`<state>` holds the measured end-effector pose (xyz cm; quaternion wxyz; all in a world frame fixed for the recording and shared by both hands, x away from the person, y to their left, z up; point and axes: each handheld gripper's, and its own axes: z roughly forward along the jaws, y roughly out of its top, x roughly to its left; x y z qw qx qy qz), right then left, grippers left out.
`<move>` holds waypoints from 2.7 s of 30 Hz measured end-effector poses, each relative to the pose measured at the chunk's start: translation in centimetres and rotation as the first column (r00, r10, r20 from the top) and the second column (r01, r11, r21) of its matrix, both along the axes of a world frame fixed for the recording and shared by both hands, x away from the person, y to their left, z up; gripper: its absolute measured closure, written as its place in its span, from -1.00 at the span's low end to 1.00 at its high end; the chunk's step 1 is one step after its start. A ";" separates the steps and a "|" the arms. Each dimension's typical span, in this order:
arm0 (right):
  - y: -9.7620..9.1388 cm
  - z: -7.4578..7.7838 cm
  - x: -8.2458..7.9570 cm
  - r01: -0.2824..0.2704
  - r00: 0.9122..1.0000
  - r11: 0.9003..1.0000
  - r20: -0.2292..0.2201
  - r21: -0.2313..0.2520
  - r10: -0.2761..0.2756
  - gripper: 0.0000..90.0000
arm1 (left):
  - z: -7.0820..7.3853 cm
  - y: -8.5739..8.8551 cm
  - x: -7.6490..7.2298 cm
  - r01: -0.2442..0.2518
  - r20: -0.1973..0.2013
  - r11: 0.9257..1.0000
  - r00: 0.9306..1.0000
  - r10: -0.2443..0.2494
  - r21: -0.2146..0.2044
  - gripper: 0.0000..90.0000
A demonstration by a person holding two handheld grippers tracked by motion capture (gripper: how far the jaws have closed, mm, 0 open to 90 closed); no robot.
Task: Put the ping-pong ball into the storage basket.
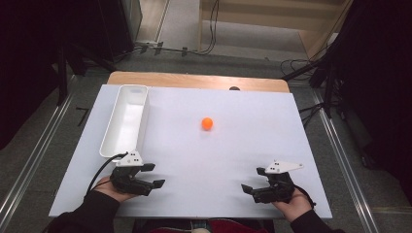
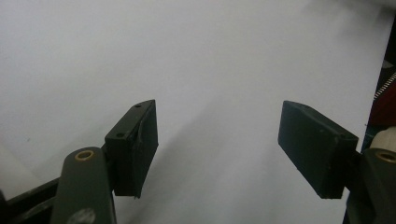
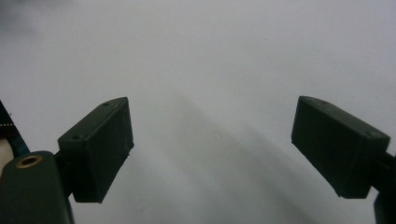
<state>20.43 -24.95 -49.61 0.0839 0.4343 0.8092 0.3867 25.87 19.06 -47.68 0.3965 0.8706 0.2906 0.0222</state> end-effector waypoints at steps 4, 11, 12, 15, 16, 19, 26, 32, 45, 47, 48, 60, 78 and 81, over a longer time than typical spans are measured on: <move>0.0 0.0 0.0 -0.001 1.000 1.000 -0.003 0.003 0.001 -0.74 | -0.1 0.0 0.1 -0.001 -0.003 1.000 1.000 0.001 -0.001 -0.36; -0.1 -0.2 0.3 -0.003 1.000 1.000 -0.004 0.007 0.003 -0.74 | 0.0 0.1 0.2 -0.011 -0.011 1.000 1.000 0.011 -0.012 -0.36; -0.2 -0.3 0.2 -0.004 1.000 1.000 -0.007 0.004 0.004 -0.74 | 0.1 -0.1 0.3 -0.008 -0.006 1.000 1.000 0.008 -0.013 -0.36; -0.3 -0.3 0.1 -0.007 1.000 1.000 -0.006 0.000 0.007 -0.74 | 0.1 -0.3 0.1 0.003 -0.003 1.000 1.000 -0.003 -0.001 -0.36; -0.4 -0.2 0.0 -0.007 1.000 1.000 0.000 0.001 0.007 -0.74 | 0.1 -0.4 0.0 0.006 0.000 1.000 1.000 -0.006 0.003 -0.36; -0.4 -0.2 0.2 -0.013 1.000 1.000 -0.002 0.007 0.013 -0.74 | 0.1 -0.3 -0.2 0.002 0.002 1.000 1.000 -0.002 0.003 -0.36; -0.3 -0.2 -0.1 -0.018 1.000 1.000 -0.007 0.001 0.018 -0.74 | 0.0 -0.4 0.1 -0.004 -0.006 1.000 1.000 0.004 0.005 -0.36; -0.1 -0.3 0.4 -0.024 1.000 1.000 -0.004 -0.004 0.024 -0.74 | 0.0 -0.2 0.2 -0.006 -0.009 1.000 1.000 0.006 -0.008 -0.36; 0.5 -0.1 -0.2 -0.037 0.999 0.999 -0.002 -0.019 0.037 -0.74 | 0.5 -2.6 -0.3 0.001 0.014 0.998 1.000 0.000 -0.056 -0.36; 0.5 -0.2 -0.2 -0.034 0.999 0.999 -0.008 -0.023 0.034 -0.75 | 0.5 -2.8 -0.3 0.004 0.024 0.998 1.000 -0.002 -0.056 -0.36; 0.5 -0.2 -0.2 -0.035 0.999 0.999 -0.010 -0.023 0.035 -0.74 | 0.5 -3.0 -0.3 -0.001 0.043 0.999 0.999 0.003 -0.043 -0.36; 0.2 -0.2 -0.4 -0.028 1.000 0.999 -0.012 -0.025 0.028 -0.74 | 0.5 -4.5 0.1 0.009 0.037 1.000 0.999 -0.009 -0.001 -0.64; 0.0 -0.3 -0.5 -0.019 1.000 1.000 -0.015 -0.019 0.019 -0.74 | 1.0 -6.7 0.9 0.010 0.040 0.999 0.999 -0.009 -0.047 -1.00; 0.0 -0.3 -0.5 -0.019 1.000 1.000 -0.015 -0.019 0.019 -0.74 | 1.1 -6.8 1.1 -0.003 0.041 0.999 0.999 0.005 -0.051 -1.00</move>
